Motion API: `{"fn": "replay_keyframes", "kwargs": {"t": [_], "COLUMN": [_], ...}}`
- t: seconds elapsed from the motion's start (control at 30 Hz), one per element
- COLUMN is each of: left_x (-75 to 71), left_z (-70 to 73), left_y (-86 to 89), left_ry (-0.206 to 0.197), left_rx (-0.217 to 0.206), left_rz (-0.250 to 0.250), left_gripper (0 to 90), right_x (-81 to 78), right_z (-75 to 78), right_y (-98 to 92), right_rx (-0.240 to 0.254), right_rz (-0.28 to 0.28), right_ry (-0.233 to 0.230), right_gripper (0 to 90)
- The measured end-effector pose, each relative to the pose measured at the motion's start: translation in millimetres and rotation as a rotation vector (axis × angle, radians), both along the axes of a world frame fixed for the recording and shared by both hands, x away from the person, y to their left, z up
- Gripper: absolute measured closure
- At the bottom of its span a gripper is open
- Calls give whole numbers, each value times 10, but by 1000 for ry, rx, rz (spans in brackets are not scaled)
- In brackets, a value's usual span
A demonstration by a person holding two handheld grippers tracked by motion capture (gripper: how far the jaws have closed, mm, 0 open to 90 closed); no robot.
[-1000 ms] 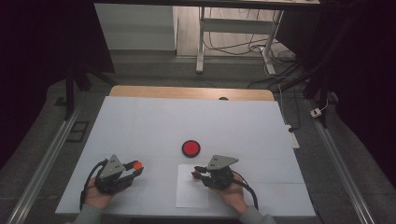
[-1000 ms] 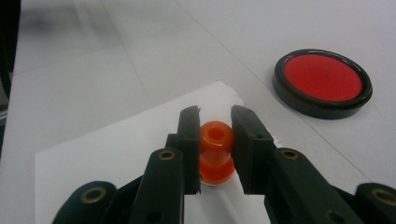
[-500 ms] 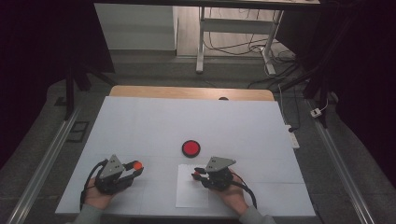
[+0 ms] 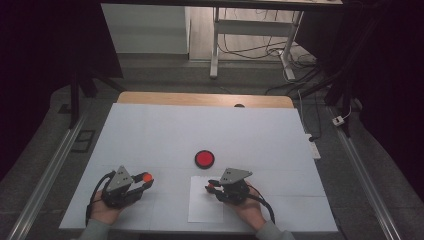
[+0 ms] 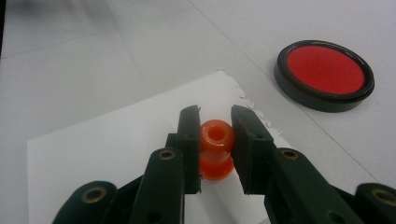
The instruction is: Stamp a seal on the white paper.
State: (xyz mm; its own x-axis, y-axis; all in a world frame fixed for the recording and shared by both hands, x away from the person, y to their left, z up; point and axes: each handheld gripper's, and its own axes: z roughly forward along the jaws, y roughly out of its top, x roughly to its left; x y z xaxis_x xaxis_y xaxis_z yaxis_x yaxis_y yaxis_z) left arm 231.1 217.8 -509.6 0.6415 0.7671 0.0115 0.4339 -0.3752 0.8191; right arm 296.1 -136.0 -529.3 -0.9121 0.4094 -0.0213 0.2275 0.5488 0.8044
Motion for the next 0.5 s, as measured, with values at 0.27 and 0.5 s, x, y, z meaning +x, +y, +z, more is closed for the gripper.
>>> {"fn": "replay_keyframes", "kwargs": {"t": [0.27, 0.5], "left_x": [-3, 2], "left_z": [1, -8], "left_y": [6, 4], "left_ry": [-2, 1], "left_rx": [-1, -2], "left_rz": [4, 3], "left_gripper": [654, 654], "right_x": [1, 2], "right_z": [-4, -5], "right_y": [-3, -3], "right_rx": [-1, -4], "right_rz": [2, 1], "right_ry": [0, -1], "right_gripper": [736, 736]}}
